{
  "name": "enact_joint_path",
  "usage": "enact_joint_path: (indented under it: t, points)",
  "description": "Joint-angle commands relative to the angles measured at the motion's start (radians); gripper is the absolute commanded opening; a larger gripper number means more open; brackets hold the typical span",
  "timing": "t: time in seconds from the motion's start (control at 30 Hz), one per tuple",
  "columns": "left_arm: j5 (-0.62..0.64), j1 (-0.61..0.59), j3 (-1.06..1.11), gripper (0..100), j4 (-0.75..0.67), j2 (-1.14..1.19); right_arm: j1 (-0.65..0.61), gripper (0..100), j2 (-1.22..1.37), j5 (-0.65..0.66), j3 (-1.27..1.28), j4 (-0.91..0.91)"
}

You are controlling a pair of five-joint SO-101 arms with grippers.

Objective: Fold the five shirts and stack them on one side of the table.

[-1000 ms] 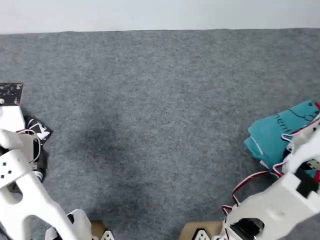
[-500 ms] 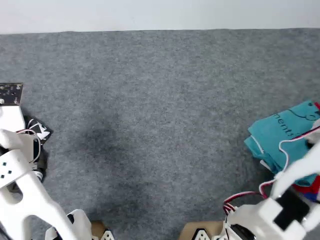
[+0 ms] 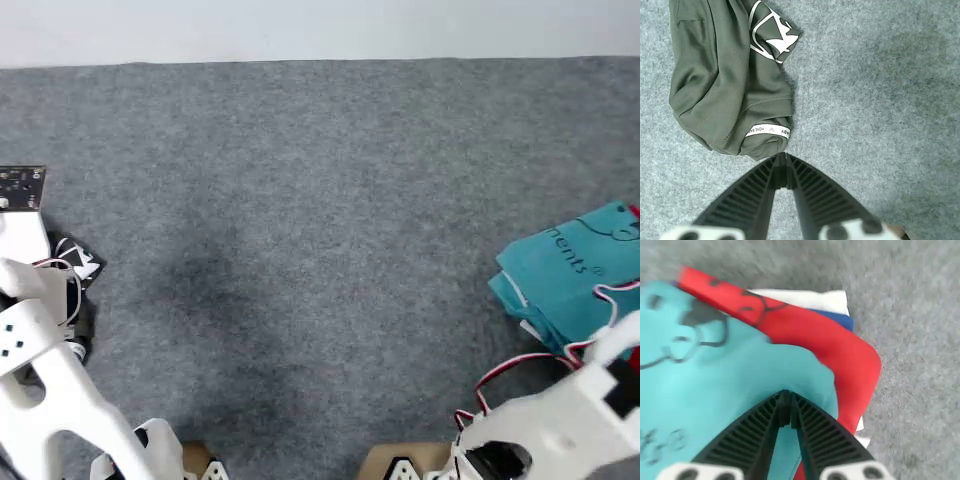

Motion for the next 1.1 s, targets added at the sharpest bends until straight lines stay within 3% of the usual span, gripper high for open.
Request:
enact_joint_path:
  t: [0.0, 0.33, 0.6, 0.8, 1.07]
  points:
    - [-0.002, 0.005, -0.005, 0, 0.026, -0.023, 0.061, 1.0, 0.025, 0.032, -0.011, -0.019]
    - [-0.002, 0.006, -0.007, 0, 0.026, -0.023, 0.097, 1.0, -0.107, 0.026, -0.120, 0.166]
    - [-0.002, 0.006, -0.025, 0, 0.026, -0.069, -0.102, 1.0, -0.377, 0.026, -0.161, 0.337]
    - [-0.002, 0.008, -0.027, 0, 0.021, -0.129, -0.239, 1.0, -0.409, 0.026, -0.152, 0.506]
    - [-0.003, 0.068, -0.031, 0, 0.026, -0.127, -0.263, 1.0, -0.410, 0.026, -0.086, 0.690]
